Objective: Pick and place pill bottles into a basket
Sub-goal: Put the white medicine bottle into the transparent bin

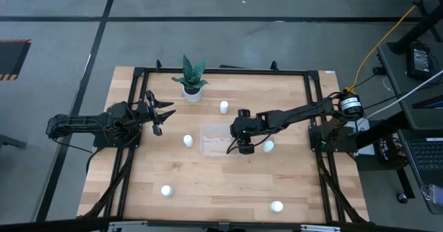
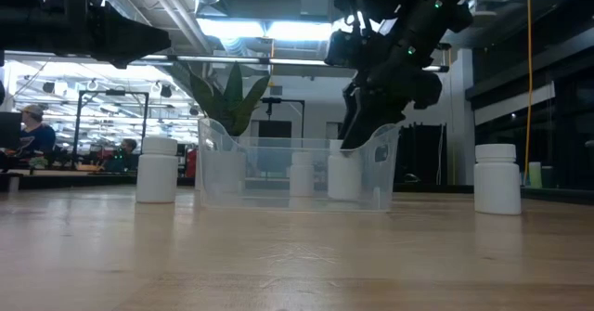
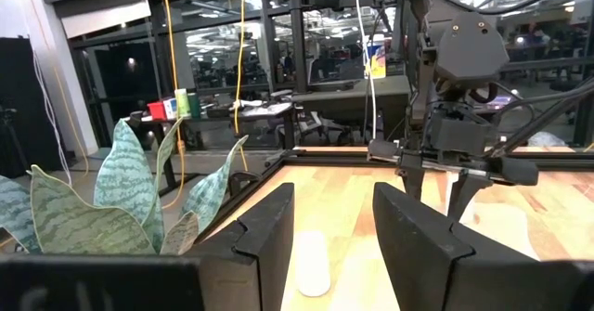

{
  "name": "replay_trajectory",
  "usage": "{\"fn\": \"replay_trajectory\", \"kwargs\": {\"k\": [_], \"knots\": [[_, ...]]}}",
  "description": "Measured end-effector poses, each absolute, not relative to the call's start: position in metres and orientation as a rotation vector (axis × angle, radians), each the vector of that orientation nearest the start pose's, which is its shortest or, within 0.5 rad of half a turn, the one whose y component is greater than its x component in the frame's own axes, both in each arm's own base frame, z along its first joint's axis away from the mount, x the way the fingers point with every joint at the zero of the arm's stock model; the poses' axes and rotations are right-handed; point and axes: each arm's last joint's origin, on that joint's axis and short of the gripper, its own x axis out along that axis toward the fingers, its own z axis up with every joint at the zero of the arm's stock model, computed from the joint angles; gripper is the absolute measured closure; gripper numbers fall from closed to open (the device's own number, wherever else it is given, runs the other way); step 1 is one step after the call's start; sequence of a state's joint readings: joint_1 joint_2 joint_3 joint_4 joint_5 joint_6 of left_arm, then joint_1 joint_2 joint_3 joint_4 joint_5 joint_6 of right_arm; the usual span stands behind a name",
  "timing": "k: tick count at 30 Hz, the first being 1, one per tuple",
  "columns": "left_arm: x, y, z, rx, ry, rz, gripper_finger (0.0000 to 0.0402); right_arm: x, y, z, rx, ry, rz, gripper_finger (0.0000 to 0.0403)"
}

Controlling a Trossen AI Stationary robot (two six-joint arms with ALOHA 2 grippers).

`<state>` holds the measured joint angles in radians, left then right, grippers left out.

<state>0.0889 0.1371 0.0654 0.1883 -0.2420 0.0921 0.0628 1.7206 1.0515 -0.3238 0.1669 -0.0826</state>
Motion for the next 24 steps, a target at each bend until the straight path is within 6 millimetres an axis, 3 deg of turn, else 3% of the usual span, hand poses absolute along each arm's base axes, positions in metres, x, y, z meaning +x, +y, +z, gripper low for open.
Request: {"fn": "replay_trajectory", "kwargs": {"k": [15, 24], "knots": [[0.101, 0.016, 0.193, 0.082, -0.101, 0.336, 0.0258, 0.341, 0.017, 0.179, -0.187, 0.993, -0.056, 0.0176], [0.101, 0.016, 0.193, 0.082, -0.101, 0.336, 0.0258, 0.343, 0.016, 0.189, -0.203, 1.029, -0.069, 0.0172]]}}
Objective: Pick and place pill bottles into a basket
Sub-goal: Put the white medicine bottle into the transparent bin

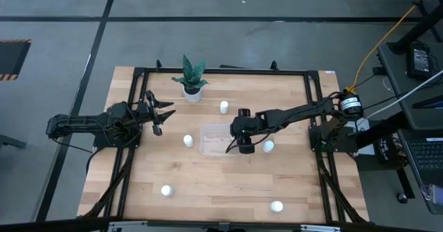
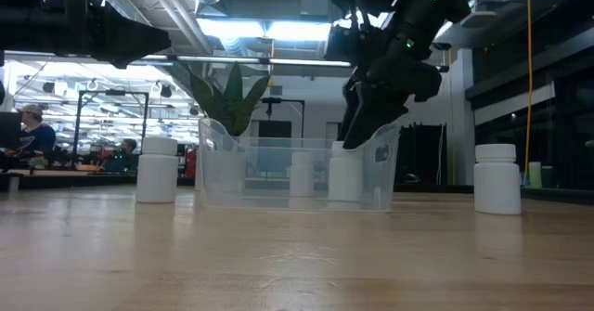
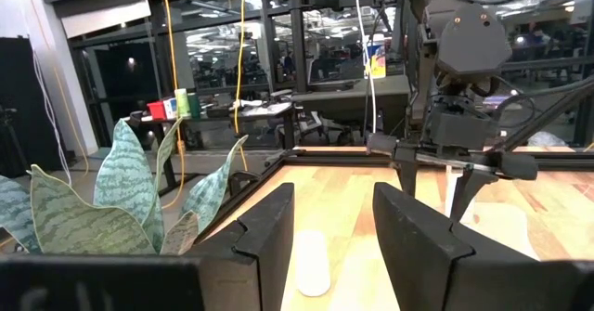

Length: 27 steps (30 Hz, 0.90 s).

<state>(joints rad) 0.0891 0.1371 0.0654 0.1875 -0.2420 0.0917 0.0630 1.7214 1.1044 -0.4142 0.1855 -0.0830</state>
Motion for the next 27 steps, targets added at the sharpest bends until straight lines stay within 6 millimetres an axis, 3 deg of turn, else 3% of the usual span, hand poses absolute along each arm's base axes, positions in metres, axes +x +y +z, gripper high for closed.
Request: {"fn": "replay_trajectory", "kwargs": {"k": [12, 16, 24, 27], "knots": [[0.101, 0.016, 0.193, 0.082, -0.100, 0.336, 0.0258, 0.356, 0.017, 0.220, -0.249, 0.992, -0.080, 0.0171], [0.101, 0.016, 0.192, 0.082, -0.095, 0.335, 0.0258, 0.351, 0.020, 0.234, -0.272, 0.960, -0.067, 0.0183], [0.103, 0.012, 0.190, 0.142, -0.069, 0.177, 0.0258, 0.312, 0.024, 0.276, -0.273, 0.776, -0.108, 0.0295], [0.103, 0.011, 0.189, 0.129, -0.066, 0.166, 0.0258, 0.295, 0.025, 0.269, -0.263, 0.670, -0.109, 0.0348]]}}
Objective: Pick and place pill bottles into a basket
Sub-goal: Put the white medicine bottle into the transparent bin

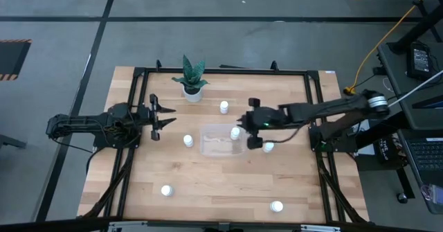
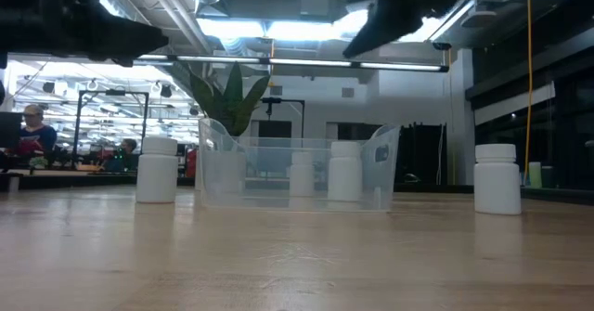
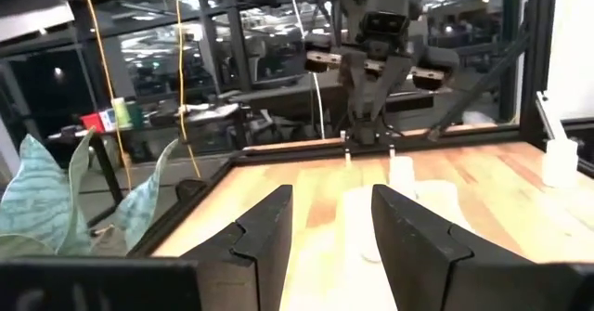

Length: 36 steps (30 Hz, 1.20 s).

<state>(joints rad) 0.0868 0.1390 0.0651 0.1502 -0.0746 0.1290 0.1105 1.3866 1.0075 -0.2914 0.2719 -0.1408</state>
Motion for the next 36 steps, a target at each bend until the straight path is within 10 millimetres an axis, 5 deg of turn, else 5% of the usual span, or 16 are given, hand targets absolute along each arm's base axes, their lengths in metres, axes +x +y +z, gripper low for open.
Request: {"fn": "replay_trajectory", "kwargs": {"k": [4, 14, 26, 36], "knots": [[0.104, 0.011, 0.186, 0.119, -0.029, 0.161, 0.0258, 0.274, 0.023, 0.247, -0.263, 0.543, -0.110, 0.0396], [0.105, 0.008, 0.179, 0.129, 0.040, 0.058, 0.0258, 0.243, 0.020, 0.212, -0.145, 0.338, -0.140, 0.0371], [0.105, 0.009, 0.178, 0.173, 0.048, 0.065, 0.0255, 0.244, 0.020, 0.216, -0.112, 0.266, -0.146, 0.0371], [0.105, 0.008, 0.186, 0.172, -0.037, 0.044, 0.0198, 0.245, 0.012, 0.219, -0.071, 0.232, -0.187, 0.0371]]}}
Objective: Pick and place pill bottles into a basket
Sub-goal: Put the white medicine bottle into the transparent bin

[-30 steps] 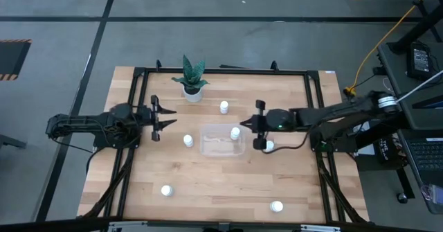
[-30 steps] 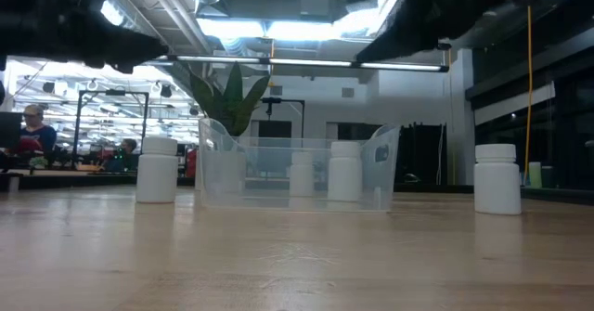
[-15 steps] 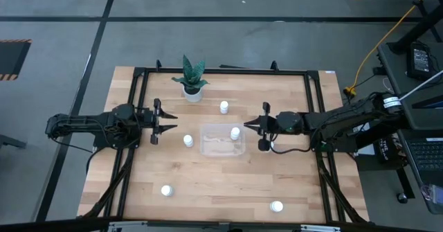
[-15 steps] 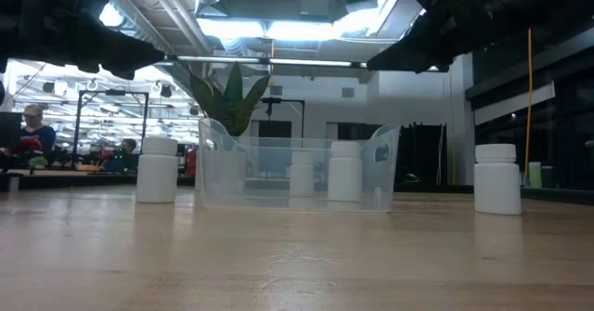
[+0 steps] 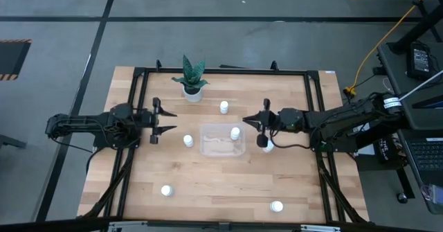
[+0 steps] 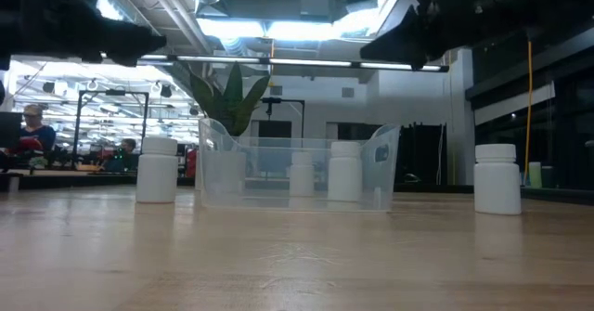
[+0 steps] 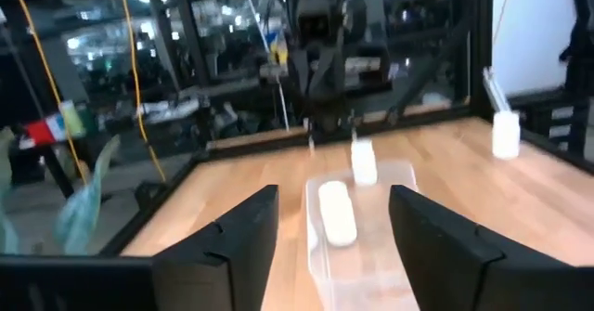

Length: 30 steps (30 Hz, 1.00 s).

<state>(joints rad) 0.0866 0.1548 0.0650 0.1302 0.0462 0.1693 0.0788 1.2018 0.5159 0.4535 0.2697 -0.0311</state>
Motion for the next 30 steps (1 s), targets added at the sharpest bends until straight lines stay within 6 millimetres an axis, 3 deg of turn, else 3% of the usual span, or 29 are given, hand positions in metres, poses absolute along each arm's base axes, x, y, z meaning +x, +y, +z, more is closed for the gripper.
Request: {"fn": "replay_trajectory", "kwargs": {"k": [8, 18, 26, 30], "knots": [[0.105, 0.008, 0.189, 0.160, -0.068, 0.061, 0.0168, 0.245, 0.010, 0.219, -0.044, 0.231, -0.194, 0.0371], [0.112, 0.010, 0.177, -0.086, 0.071, 0.110, 0.0174, 0.245, 0.008, 0.219, -0.074, 0.234, -0.202, 0.0371], [0.128, 0.008, 0.205, 0.008, 0.166, 0.140, 0.0174, 0.245, -0.009, 0.219, -0.078, 0.239, -0.267, 0.0371], [0.134, 0.005, 0.210, -0.021, 0.284, 0.111, 0.0174, 0.245, -0.013, 0.219, -0.076, 0.241, -0.287, 0.0371]]}}
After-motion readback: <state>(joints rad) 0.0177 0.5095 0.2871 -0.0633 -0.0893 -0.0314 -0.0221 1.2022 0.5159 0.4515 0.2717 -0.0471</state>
